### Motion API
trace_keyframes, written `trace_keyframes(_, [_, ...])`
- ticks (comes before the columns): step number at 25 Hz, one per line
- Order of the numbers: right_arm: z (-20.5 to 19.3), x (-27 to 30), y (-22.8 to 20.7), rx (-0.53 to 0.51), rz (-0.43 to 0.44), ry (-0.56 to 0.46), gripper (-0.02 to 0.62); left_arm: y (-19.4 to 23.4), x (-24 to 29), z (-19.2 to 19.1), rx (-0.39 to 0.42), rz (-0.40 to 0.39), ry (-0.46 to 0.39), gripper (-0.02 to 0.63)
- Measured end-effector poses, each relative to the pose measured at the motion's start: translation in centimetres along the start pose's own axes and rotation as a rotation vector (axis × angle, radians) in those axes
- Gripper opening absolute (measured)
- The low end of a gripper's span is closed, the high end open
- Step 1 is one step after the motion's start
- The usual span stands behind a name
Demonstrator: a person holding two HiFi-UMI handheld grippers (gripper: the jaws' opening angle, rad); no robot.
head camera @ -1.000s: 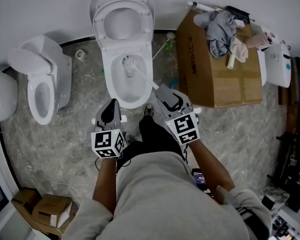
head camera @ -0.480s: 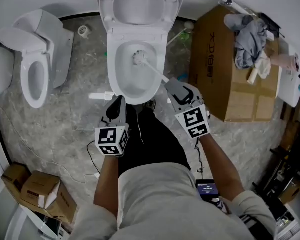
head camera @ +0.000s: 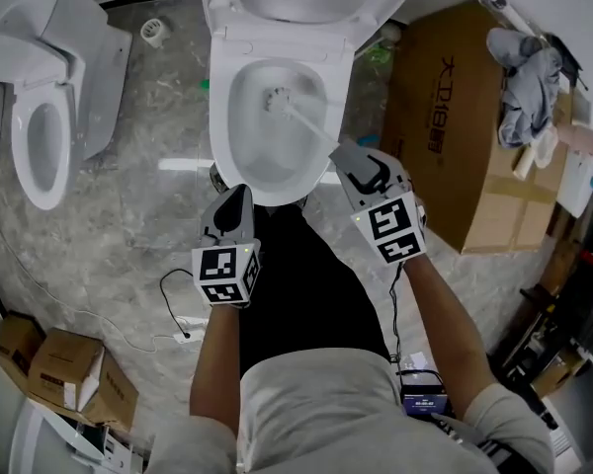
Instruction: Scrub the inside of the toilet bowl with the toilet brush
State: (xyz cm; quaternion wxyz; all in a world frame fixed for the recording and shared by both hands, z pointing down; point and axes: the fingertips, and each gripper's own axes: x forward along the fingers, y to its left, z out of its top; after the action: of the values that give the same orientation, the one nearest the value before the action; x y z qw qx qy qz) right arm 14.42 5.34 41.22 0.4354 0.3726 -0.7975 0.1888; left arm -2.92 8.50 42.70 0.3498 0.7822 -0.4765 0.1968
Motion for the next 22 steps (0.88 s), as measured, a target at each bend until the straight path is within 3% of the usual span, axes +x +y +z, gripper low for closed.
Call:
trace_keyframes(14, [-3.9, 10.2, -0.6, -0.306, 0.018, 0.234, 0.147, 4.3, 6.1, -5.6, -0.048, -0.016, 0.049, 0.009])
trace_keyframes(22, [-6.2, 13.7, -0.7, -0.546, 0.025, 0.364, 0.147, 5.3, 7.3, -7.2, -0.081, -0.005, 0.061, 0.009])
